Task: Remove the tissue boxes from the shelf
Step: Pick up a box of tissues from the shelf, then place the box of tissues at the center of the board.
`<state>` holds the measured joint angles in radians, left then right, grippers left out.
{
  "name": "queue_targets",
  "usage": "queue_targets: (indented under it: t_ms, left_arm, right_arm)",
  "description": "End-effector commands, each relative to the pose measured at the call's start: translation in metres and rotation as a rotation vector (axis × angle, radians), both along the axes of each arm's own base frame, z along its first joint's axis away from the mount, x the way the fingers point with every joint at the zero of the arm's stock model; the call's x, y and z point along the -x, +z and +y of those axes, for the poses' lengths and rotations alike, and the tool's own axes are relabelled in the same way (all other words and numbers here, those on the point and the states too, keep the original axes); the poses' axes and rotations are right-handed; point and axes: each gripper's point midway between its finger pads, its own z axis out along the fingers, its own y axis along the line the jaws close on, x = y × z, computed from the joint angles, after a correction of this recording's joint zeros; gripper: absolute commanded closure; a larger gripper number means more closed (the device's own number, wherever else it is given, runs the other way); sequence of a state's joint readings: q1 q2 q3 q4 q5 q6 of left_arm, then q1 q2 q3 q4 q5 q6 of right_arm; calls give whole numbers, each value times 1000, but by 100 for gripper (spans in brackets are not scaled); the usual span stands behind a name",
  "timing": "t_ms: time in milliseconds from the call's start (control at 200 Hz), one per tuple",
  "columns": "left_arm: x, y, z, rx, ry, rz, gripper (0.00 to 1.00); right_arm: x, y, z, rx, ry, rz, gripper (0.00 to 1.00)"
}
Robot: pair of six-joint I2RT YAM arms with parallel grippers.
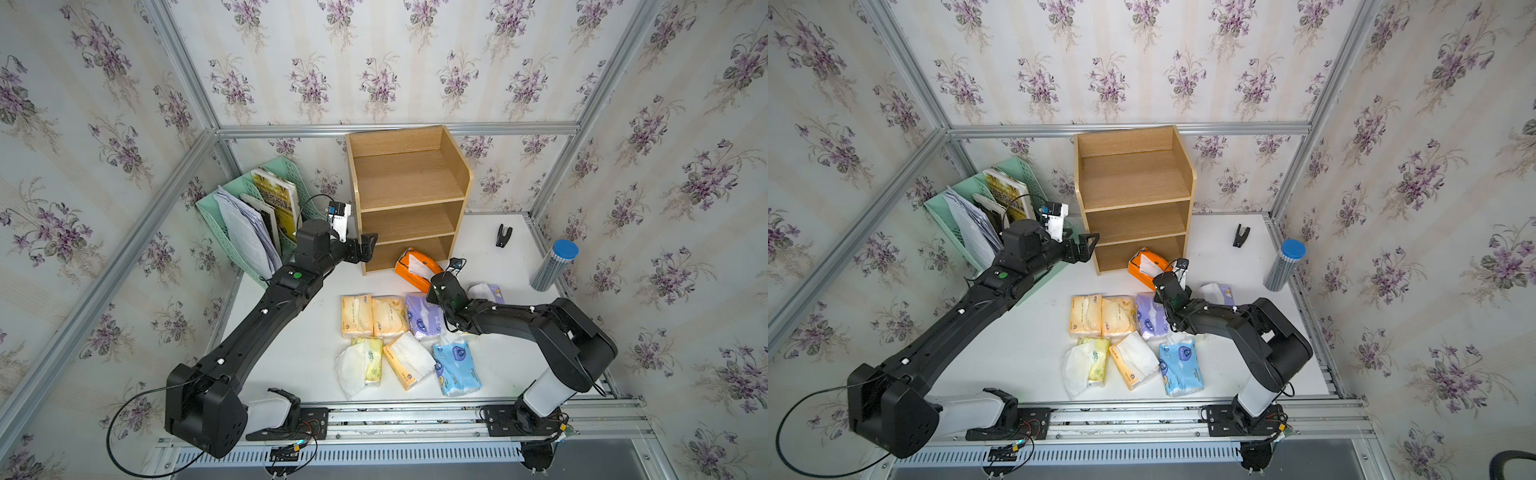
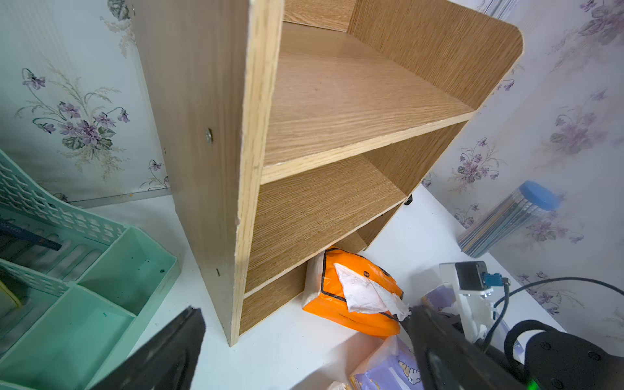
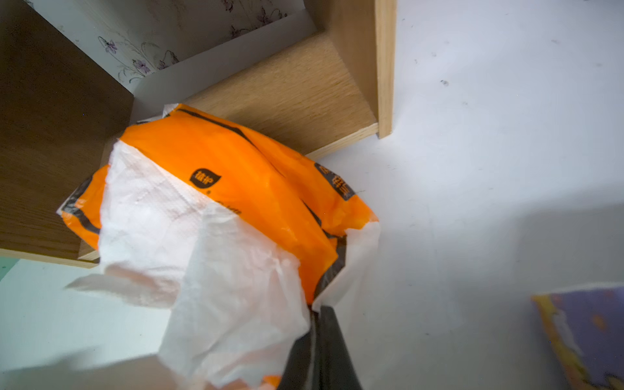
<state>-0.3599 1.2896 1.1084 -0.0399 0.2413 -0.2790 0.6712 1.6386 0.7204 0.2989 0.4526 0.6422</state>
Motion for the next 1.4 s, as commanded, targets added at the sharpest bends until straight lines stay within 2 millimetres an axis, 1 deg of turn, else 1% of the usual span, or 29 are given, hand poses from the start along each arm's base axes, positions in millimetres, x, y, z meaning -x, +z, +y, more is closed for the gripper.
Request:
queue_targets:
  t_ms: [0, 175, 240, 320, 390, 480, 530, 555, 625, 669, 744, 799, 854, 954, 1069, 1164, 1259, 1394]
  left_arm:
    - [4, 3, 3, 3, 21, 2, 1]
    - [10, 4, 6, 0, 38, 1, 1]
    - [13, 4, 8, 0, 45, 1, 1]
    - [17, 6, 10, 1, 51, -2, 1]
    - [20, 8, 11, -1, 56, -6, 1]
    - [24, 11, 11, 1, 58, -15, 1]
    - [25, 13, 12, 0, 60, -20, 1]
    - [25, 13, 11, 0, 59, -20, 1]
    - [25, 13, 9, -1, 56, -18, 1]
    - [23, 12, 8, -2, 55, -14, 1]
    - [21, 11, 7, -4, 54, -8, 1]
    - [19, 10, 6, -2, 56, -2, 1]
    - [17, 10, 5, -1, 57, 0, 1]
    - [16, 9, 5, -3, 59, 6, 1]
    - [16, 5, 6, -20, 57, 9, 1]
    - [17, 2, 7, -36, 57, 15, 1]
    - [18, -3, 7, -54, 53, 18, 1]
    - [16, -9, 9, -71, 61, 24, 1]
  right_arm:
    - [9, -2, -16, 83, -13, 15, 100]
    - [13, -3, -26, 131, -9, 34, 100]
    - [13, -4, -30, 147, -11, 46, 96]
    - [15, -3, -38, 172, -31, 51, 84]
    - [15, 4, -44, 164, -44, 38, 75]
    - [16, 19, -52, 130, -63, 2, 52]
    - [16, 29, -53, 102, -64, -21, 43]
    - [15, 34, -53, 83, -60, -30, 40]
    - [10, 49, -46, 29, -36, -53, 36]
    - [5, 57, -37, 9, -7, -62, 36]
    - [-6, 69, -17, -20, 55, -63, 36]
    - [-16, 73, -1, -39, 102, -56, 36]
    - [-26, 70, 12, -41, 129, -41, 37]
    - [-44, 64, 25, -28, 144, -38, 37]
    - [-63, 48, 40, 10, 175, -30, 37]
    - [-75, 34, 51, 39, 217, -17, 37]
    - [-77, 25, 66, 33, 288, -6, 38]
    - [-68, 19, 83, 3, 402, 2, 39]
